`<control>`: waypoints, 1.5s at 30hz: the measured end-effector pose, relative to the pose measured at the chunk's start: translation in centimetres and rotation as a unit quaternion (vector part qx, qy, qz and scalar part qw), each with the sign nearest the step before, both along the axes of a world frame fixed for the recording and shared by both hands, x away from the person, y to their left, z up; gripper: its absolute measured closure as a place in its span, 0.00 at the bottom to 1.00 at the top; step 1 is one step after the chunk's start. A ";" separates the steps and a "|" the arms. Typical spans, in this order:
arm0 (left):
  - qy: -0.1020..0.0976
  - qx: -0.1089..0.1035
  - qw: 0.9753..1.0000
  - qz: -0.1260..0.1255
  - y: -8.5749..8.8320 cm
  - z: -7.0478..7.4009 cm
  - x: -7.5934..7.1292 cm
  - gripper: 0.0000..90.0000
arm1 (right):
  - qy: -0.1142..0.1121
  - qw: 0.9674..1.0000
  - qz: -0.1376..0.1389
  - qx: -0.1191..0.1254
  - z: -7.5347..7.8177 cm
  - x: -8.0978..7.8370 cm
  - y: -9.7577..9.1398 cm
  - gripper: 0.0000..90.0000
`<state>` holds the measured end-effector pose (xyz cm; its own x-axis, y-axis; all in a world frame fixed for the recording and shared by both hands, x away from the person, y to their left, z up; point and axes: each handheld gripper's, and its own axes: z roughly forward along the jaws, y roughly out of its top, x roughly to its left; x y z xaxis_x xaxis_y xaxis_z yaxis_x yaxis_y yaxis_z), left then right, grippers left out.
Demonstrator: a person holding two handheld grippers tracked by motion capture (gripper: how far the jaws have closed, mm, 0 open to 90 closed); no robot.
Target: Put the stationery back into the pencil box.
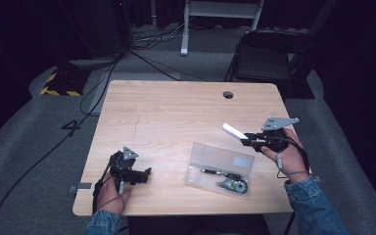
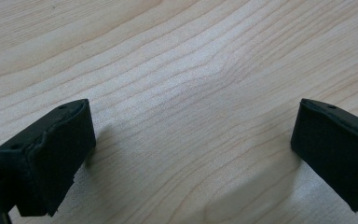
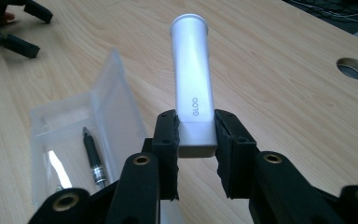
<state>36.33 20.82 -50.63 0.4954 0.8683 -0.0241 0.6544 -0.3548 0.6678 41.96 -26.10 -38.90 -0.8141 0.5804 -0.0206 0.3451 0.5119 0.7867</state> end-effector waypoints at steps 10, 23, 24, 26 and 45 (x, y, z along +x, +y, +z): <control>0.000 0.000 1.000 0.000 0.0 0.0 0.0 0.00 | 0.002 0.998 0.058 -0.017 0.3 -1.1 1.9 0.80; 0.000 0.000 1.000 0.000 0.0 0.0 0.0 0.00 | 0.013 0.992 0.120 -0.038 0.1 -2.2 3.8 0.80; 0.000 0.000 1.000 0.000 0.0 0.0 0.0 0.00 | 0.013 0.991 0.126 -0.040 0.1 -2.3 3.9 0.80; 0.000 0.000 1.000 0.000 0.0 0.0 0.0 0.00 | 0.015 0.989 0.140 -0.044 -0.1 -2.4 4.2 0.80; 0.000 0.000 1.000 0.000 0.0 0.0 0.0 0.00 | 0.042 0.972 0.208 -0.099 -2.0 -3.0 6.3 0.80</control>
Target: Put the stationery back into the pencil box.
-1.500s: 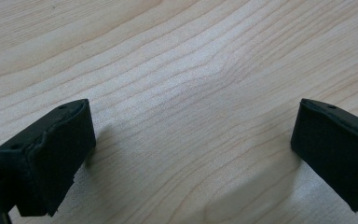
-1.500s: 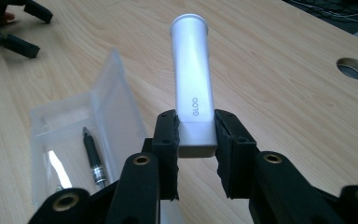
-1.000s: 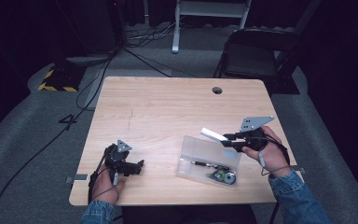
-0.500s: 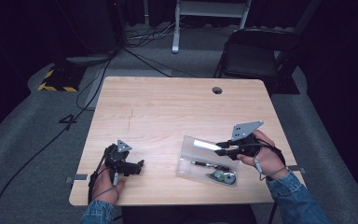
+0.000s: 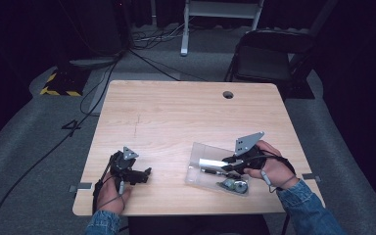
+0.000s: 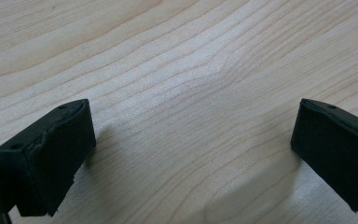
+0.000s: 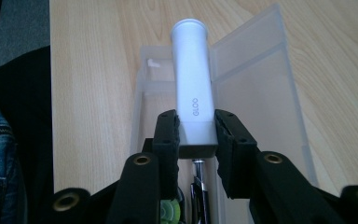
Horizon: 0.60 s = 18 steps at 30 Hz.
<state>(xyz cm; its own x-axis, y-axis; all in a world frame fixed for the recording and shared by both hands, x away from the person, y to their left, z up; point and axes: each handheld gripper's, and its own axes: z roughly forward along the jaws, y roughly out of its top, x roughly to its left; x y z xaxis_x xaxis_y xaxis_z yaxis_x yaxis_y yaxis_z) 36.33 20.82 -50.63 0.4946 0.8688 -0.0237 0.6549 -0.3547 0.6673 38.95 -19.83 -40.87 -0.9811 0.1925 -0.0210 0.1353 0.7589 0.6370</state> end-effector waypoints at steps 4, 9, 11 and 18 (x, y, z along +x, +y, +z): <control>0.000 -0.001 1.000 0.000 0.0 0.0 0.0 0.00 | 0.004 1.000 0.019 -0.015 -0.6 -0.1 0.4 0.80; 0.000 0.000 1.000 0.000 0.0 0.0 0.0 0.00 | 0.008 0.999 0.034 -0.028 -1.0 -0.3 0.8 0.80; 0.000 0.000 1.000 0.000 0.0 0.0 0.0 0.00 | 0.010 0.999 0.037 -0.033 -1.2 -0.2 0.8 0.80; 0.000 0.000 1.000 0.000 0.0 0.0 0.0 0.00 | 0.016 0.998 0.040 -0.046 -1.7 -0.1 0.9 0.80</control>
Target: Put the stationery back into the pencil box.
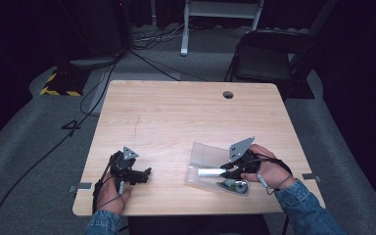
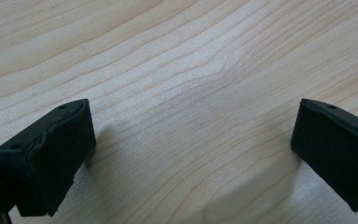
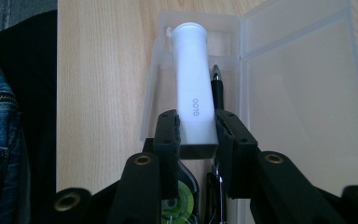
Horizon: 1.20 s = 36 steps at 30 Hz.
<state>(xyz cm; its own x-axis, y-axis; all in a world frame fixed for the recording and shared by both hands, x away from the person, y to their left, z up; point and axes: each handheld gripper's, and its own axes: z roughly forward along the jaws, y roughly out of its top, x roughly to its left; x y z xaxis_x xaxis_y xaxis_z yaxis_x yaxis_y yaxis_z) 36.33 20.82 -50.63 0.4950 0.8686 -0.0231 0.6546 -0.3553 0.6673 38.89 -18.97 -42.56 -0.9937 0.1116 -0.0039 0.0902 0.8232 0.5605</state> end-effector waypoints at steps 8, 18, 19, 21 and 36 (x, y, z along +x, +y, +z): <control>0.000 -0.001 1.000 0.000 0.0 0.0 0.0 0.00 | 0.005 1.000 0.006 -0.017 -0.6 0.1 0.1 0.80; 0.000 0.000 1.000 0.000 0.0 0.0 0.0 0.00 | 0.001 1.000 0.010 -0.028 -1.3 0.3 0.2 0.80; 0.000 0.000 1.000 0.000 0.0 0.0 0.0 0.00 | 0.002 1.000 0.011 -0.027 -1.4 0.3 0.3 0.80; 0.000 0.000 1.000 0.000 0.0 0.0 0.0 0.00 | 0.002 1.000 0.010 -0.028 -1.4 0.3 0.3 0.80; 0.000 -0.001 1.000 0.000 0.0 0.0 0.0 0.00 | 0.006 0.999 0.000 -0.047 -2.9 0.7 0.4 0.79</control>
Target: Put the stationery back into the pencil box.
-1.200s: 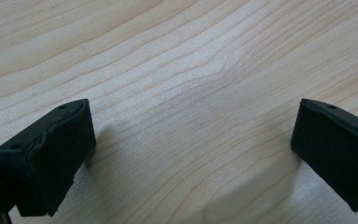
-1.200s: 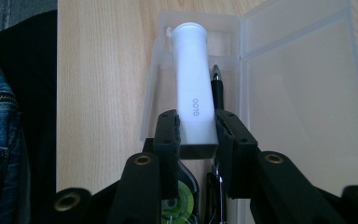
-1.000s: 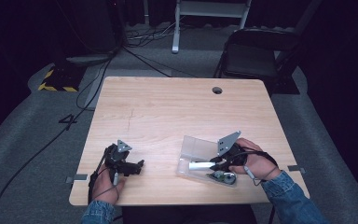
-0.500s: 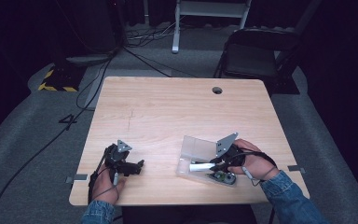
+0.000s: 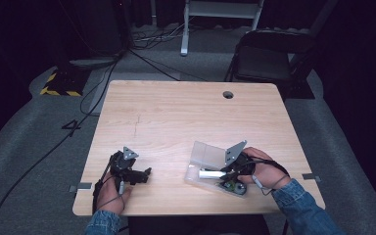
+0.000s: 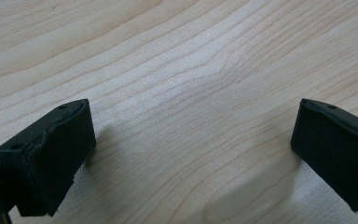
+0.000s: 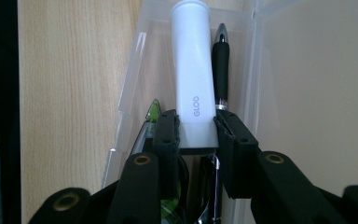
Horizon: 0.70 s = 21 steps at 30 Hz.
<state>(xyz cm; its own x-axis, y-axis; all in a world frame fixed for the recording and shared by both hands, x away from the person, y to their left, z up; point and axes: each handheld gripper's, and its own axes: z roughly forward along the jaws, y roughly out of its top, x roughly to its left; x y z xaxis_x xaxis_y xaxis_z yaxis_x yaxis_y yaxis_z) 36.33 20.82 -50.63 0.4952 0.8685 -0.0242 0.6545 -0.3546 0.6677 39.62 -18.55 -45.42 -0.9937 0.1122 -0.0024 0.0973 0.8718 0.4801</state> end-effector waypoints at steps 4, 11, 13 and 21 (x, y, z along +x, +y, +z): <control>0.000 0.000 1.000 0.000 0.0 0.0 0.0 0.00 | 0.001 1.000 -0.002 -0.007 -0.2 0.0 0.1 0.79; 0.000 0.000 1.000 0.000 0.0 0.0 0.0 0.00 | 0.009 1.000 -0.012 -0.006 -0.4 -0.1 0.3 0.77; 0.000 0.000 1.000 0.000 0.0 0.0 0.0 0.00 | 0.018 1.000 -0.014 -0.002 -0.5 -0.1 0.3 0.74; 0.000 0.001 1.000 0.000 0.0 0.0 0.0 0.00 | 0.023 0.999 -0.022 0.011 -0.2 -0.2 0.2 0.75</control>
<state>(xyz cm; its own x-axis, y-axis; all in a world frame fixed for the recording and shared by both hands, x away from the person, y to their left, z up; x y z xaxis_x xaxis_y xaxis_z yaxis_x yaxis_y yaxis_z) 36.33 20.82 -50.63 0.4950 0.8686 -0.0232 0.6547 -0.3553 0.6672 39.45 -18.35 -45.66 -0.9868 0.1551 0.0458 0.1573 0.8559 0.4926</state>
